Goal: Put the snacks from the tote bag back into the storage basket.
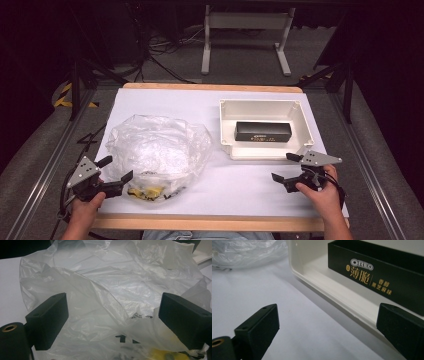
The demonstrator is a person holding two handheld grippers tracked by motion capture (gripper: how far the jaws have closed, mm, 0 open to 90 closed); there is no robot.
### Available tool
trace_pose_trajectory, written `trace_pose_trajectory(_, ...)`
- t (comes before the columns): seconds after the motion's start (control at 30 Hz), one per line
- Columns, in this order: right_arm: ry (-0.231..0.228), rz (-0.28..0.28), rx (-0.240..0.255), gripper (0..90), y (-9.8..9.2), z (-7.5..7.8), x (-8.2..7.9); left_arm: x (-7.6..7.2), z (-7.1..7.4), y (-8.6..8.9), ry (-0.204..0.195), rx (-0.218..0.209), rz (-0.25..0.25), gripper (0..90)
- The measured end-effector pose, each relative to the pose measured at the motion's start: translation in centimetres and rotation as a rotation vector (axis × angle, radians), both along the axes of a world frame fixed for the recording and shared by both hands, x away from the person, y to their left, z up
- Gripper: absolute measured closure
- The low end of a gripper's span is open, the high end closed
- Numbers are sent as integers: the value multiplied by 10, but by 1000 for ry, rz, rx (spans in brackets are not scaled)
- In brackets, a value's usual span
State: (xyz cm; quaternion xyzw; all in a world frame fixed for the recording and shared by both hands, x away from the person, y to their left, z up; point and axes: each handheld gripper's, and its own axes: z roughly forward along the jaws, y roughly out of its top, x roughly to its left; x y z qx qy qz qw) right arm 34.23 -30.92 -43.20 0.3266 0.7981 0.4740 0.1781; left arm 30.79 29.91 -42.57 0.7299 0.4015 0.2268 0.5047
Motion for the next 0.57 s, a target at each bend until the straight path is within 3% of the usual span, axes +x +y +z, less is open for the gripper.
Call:
trace_pose_trajectory(0.07, 7, -28, 0, 64, -1, -4, -1, 1, 0, 1, 3, -2, -4, 101)
trace_pose_trajectory(0.13, 46, -67, -15, 72, -3, -7, -2, 1, -1, 1, 5, -5, -2, 101)
trace_pose_trajectory(0.2, 62, -99, 1, 71, -5, -11, -4, 2, -1, 1, 11, -5, -3, 100)
trace_pose_trajectory(0.57, 84, -124, -14, 61, -5, -12, -2, 4, -2, 4, 18, -35, -1, 100)
